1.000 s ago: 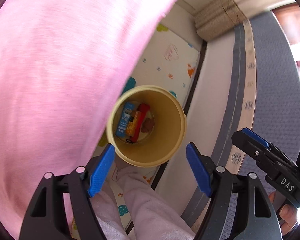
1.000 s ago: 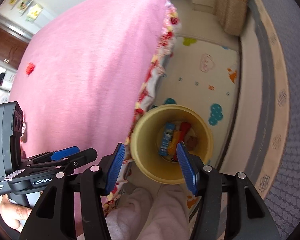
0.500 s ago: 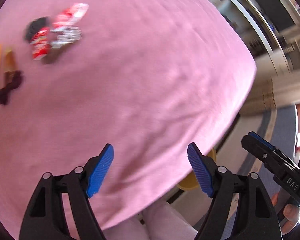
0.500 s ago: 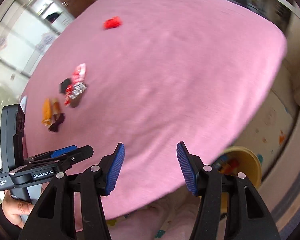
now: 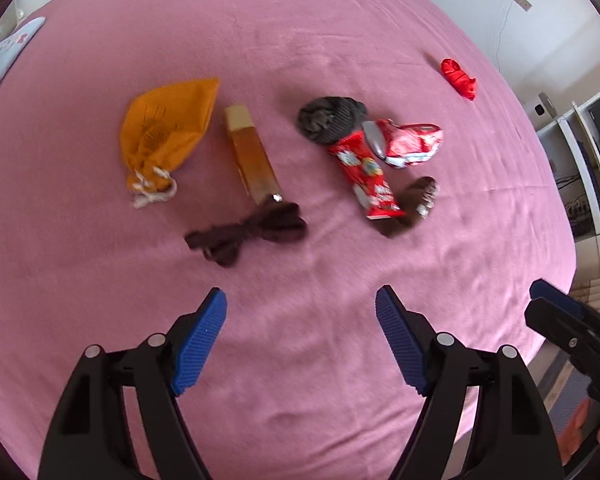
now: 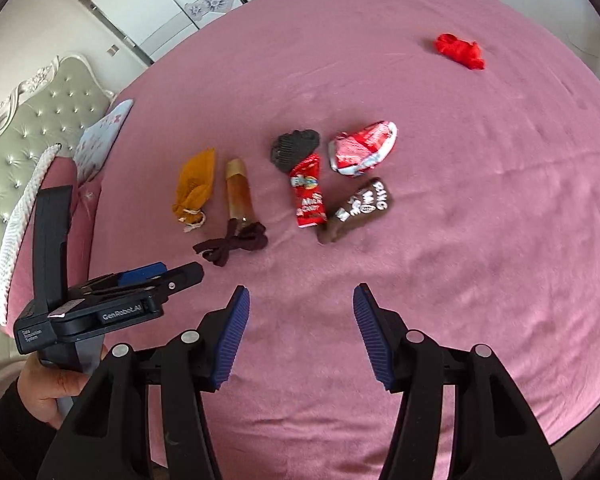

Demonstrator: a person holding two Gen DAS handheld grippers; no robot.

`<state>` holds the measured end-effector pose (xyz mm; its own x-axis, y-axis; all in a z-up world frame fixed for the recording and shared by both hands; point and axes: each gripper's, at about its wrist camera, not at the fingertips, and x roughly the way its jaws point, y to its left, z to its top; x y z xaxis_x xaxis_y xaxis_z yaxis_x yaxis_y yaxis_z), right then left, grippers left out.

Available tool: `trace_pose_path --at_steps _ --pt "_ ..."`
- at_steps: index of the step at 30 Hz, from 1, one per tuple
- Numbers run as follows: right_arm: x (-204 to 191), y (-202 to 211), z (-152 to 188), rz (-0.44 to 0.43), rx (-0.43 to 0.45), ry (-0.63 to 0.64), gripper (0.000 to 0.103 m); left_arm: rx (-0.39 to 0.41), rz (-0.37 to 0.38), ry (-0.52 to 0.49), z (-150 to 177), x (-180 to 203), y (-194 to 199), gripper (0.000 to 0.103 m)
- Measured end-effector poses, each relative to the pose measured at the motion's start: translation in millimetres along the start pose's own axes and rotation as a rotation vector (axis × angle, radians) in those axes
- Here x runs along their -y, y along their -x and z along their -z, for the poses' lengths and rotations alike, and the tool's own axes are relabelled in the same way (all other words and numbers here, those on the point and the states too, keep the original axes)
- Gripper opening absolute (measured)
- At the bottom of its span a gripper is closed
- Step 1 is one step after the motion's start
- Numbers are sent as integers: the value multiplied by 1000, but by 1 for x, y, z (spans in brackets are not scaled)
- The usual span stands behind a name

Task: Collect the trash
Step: 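Grasp the dark shoelace with the left tool while the right tool grasps the amber bottle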

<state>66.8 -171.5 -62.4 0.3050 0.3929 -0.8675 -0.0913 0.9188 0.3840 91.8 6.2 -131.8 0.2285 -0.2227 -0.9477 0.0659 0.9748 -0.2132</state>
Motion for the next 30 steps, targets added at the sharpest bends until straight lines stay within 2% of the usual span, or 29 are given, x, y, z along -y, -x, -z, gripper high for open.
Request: trace_pose_path --at_steps 6,12,16,21,23,30 --pt "-21 -56 -28 -8 -63 54 54 -104 -9 -129 -16 -20 -48 76" --pt "-28 -96 -51 -17 -105 56 54 -161 -16 -153 -28 -35 -86 76" --pt "-30 -114 -63 -16 -126 63 54 -196 -22 -157 -33 -41 -107 54" --pt "-37 -135 -75 -19 -154 88 54 -189 8 -115 -34 -51 -111 42" --pt "-44 -143 -80 -24 -163 102 54 -189 33 -80 -31 -60 -107 11" --pt "-68 -179 -92 -27 -207 159 54 -156 112 101 -10 -101 -90 11"
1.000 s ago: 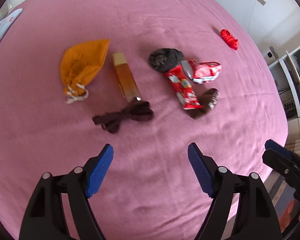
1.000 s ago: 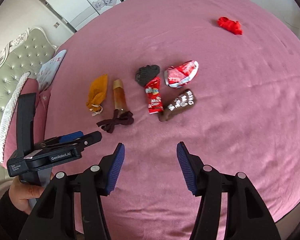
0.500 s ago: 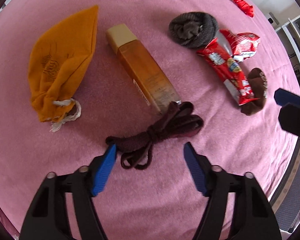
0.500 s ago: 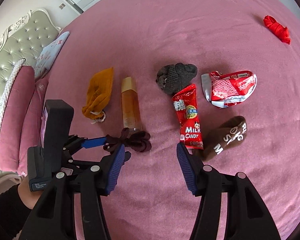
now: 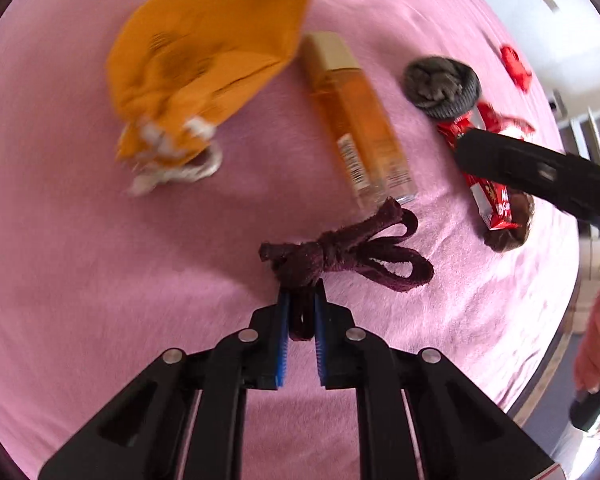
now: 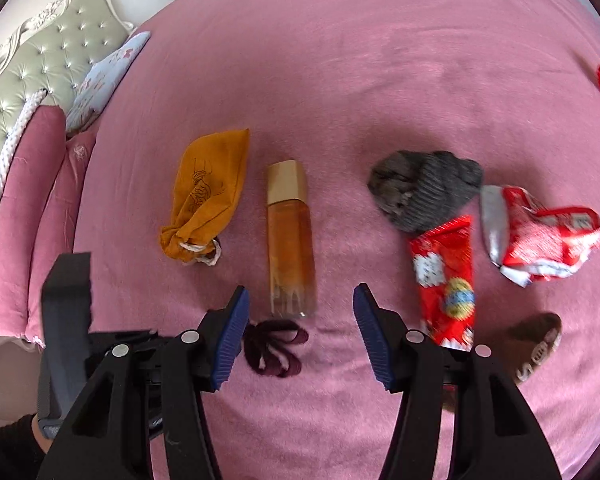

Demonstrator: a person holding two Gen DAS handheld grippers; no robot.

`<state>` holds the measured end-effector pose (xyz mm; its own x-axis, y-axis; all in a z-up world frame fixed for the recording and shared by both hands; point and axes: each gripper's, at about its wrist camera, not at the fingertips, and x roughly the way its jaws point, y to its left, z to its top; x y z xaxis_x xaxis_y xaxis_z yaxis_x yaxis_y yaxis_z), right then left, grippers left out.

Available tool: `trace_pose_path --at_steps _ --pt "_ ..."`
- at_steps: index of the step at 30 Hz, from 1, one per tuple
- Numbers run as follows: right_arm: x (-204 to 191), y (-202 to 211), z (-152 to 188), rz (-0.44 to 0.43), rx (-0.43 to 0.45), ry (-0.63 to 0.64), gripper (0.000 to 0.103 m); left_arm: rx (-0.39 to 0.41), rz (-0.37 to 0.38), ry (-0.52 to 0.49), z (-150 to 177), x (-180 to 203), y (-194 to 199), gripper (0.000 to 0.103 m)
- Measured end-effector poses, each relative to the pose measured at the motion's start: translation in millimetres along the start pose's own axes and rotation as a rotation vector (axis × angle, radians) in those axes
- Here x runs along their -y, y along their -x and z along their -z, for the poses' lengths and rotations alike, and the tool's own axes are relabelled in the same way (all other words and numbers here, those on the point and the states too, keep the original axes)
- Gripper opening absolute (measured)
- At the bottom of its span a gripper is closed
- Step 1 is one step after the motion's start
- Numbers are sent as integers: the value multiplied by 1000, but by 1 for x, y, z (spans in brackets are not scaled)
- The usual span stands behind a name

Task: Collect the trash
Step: 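Grasp the dark shoelace with the left tool while the right tool grasps the amber bottle, then carry the shoelace and amber bottle over the yellow bin and release both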

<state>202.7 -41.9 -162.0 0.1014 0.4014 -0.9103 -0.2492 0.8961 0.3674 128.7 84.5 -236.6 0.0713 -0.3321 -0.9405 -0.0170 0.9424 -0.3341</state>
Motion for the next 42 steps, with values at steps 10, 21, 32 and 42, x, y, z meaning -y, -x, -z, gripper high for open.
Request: trace_pose_path --at_steps 10,21,32,42 --pt "-14 -49 -17 56 -104 6 39 27 57 119 26 -30 31 11" --pt "-6 -26 13 26 -67 -21 31 45 73 213 62 -52 60 11" --pt "23 54 95 -61 1 -173 30 63 88 200 88 -12 81 11" --pt "79 142 204 -26 107 -393 30 12 126 7 108 107 79 11"
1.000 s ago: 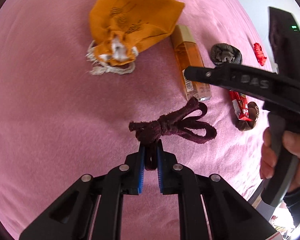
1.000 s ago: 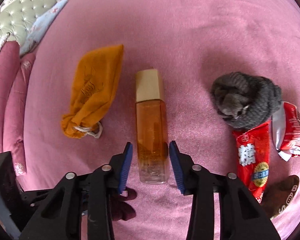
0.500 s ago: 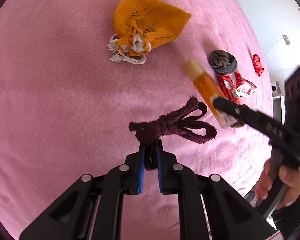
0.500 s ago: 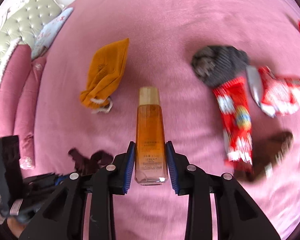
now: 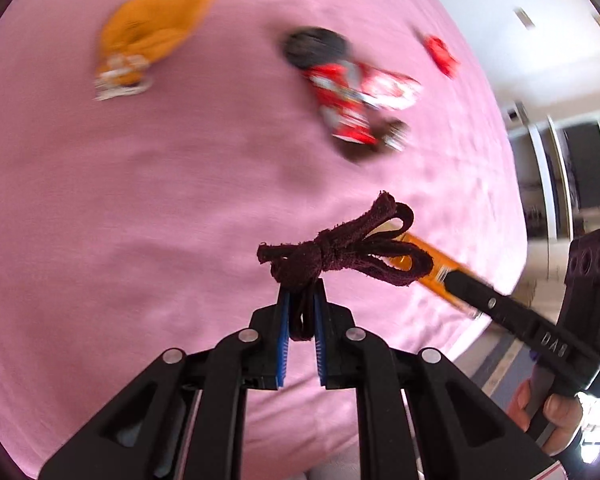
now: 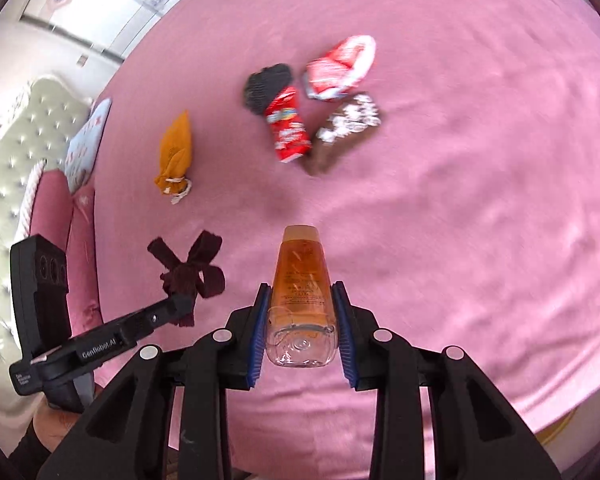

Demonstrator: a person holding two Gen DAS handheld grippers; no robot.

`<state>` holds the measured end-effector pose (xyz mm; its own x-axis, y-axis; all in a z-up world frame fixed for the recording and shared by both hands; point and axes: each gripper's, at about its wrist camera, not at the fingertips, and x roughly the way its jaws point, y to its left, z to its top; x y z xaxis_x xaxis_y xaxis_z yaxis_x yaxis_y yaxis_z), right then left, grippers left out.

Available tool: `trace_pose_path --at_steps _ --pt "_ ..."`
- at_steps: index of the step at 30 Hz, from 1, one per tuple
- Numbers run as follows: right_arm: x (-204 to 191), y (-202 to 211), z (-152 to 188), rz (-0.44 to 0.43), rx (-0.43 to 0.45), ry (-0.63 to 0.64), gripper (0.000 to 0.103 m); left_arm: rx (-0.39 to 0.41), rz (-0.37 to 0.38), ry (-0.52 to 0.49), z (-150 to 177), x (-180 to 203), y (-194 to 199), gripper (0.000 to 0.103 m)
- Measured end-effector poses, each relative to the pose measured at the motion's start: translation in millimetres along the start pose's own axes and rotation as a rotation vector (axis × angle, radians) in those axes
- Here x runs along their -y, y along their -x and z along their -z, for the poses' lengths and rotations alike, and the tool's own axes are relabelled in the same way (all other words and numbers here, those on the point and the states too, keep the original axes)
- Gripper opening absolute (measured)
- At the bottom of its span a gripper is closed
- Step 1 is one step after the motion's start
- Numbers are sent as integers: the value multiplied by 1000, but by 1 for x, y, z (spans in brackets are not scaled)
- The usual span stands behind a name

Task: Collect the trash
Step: 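Carry the shoelace and amber bottle over the yellow bin and release both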

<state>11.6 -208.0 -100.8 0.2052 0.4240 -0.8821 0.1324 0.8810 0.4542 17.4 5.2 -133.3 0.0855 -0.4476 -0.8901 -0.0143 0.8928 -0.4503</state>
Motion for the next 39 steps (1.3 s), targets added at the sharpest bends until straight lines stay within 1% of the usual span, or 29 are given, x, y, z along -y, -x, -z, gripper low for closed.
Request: trace_pose_path --at_steps 4,6,8,9,13,18,20,23,25,28,30,33,34,35,36,37,39 --pt "52 46 34 21 66 -103 30 -48 20 -106 13 59 -20 11" --pt "81 70 52 39 100 -158 30 -88 27 -177 23 96 -36 11" --pt "108 89 69 58 129 -221 30 -119 32 -225 31 125 -49 11" --pt "127 100 81 65 143 -262 30 -145 42 -258 40 147 -59 11" --pt "190 139 129 112 190 -393 30 -221 66 -367 78 212 -90 11" --pt "258 167 186 156 216 -548 30 -328 77 -489 130 283 -136 11" --pt "282 175 209 179 221 -602 30 -361 71 -528 146 302 -152 11" --pt "313 181 239 195 227 -676 30 -424 45 -597 174 335 -187 11" --pt "329 183 257 202 229 -715 30 -450 30 -631 188 347 -205 11" --pt "350 179 276 215 224 -767 30 -485 14 -669 210 365 -231 11" --pt "362 180 289 208 223 -796 30 -508 11 -688 223 374 -247 11" --pt "374 181 302 206 213 -809 30 -533 1 -707 238 384 -264 13" --pt "378 180 305 204 207 -814 32 -548 -1 -710 242 387 -269 23" --pt "381 180 308 198 201 -818 34 -556 -11 -714 246 392 -274 50" --pt "385 181 311 198 197 -820 36 -571 -39 -714 249 393 -280 67" --pt "386 181 313 200 199 -820 36 -578 -52 -714 252 396 -284 80" --pt "392 183 318 194 201 -826 36 -595 -65 -738 260 400 -290 80"
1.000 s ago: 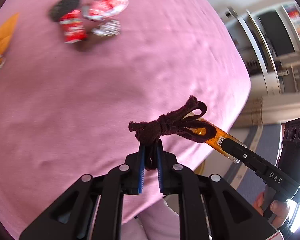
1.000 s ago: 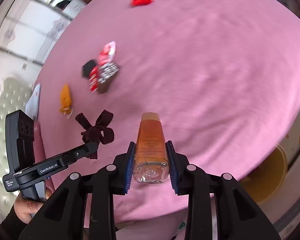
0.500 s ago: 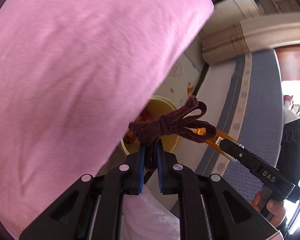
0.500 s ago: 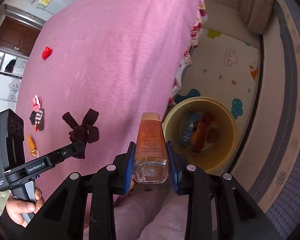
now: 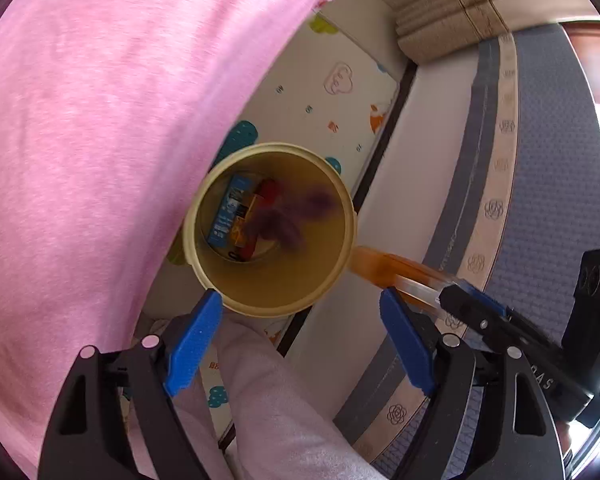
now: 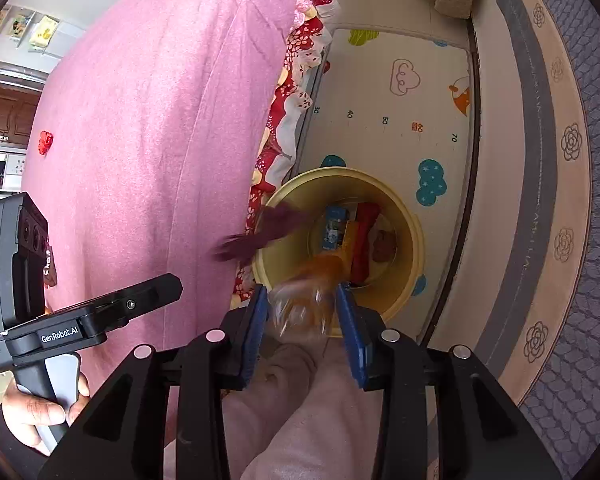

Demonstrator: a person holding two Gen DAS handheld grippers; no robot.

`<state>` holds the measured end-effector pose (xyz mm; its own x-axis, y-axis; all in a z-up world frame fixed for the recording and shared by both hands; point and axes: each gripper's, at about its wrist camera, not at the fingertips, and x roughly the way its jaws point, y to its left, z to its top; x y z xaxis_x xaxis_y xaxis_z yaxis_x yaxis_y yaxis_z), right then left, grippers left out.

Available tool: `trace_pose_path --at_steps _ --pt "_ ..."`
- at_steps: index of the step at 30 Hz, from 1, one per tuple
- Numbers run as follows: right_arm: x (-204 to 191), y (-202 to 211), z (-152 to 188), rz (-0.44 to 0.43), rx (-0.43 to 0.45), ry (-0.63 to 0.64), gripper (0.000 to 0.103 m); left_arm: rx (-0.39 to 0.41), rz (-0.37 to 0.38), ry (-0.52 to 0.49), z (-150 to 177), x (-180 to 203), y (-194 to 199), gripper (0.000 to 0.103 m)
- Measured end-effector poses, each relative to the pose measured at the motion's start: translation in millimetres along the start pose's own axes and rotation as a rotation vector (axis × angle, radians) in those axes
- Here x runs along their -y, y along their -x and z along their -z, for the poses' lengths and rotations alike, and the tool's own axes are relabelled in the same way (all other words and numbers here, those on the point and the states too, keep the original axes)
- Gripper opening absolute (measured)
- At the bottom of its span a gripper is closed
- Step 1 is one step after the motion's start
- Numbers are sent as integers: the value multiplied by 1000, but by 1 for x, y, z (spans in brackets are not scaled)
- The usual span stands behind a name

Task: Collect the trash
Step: 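Carry the shoelace and amber bottle over the yellow bin and release both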

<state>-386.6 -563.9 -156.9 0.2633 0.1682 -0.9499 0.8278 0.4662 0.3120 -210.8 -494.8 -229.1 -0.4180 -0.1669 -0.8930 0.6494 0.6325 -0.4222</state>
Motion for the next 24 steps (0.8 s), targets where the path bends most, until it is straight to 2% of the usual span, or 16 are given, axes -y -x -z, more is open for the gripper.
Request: trace_pose_path --at_steps 6,14,19,24 --pt "10 -1 -4 -11 -7 -21 36 -14 -50 -51 1 12 -8 80" --pt "-4 1 -8 -11 -6 20 37 25 -46 -65 -1 15 7 80" --pt "-28 6 -11 -15 2 67 37 74 -26 -39 0 3 29 80" --pt "-72 9 -14 -29 9 149 37 141 -9 9 9 -26 62 81"
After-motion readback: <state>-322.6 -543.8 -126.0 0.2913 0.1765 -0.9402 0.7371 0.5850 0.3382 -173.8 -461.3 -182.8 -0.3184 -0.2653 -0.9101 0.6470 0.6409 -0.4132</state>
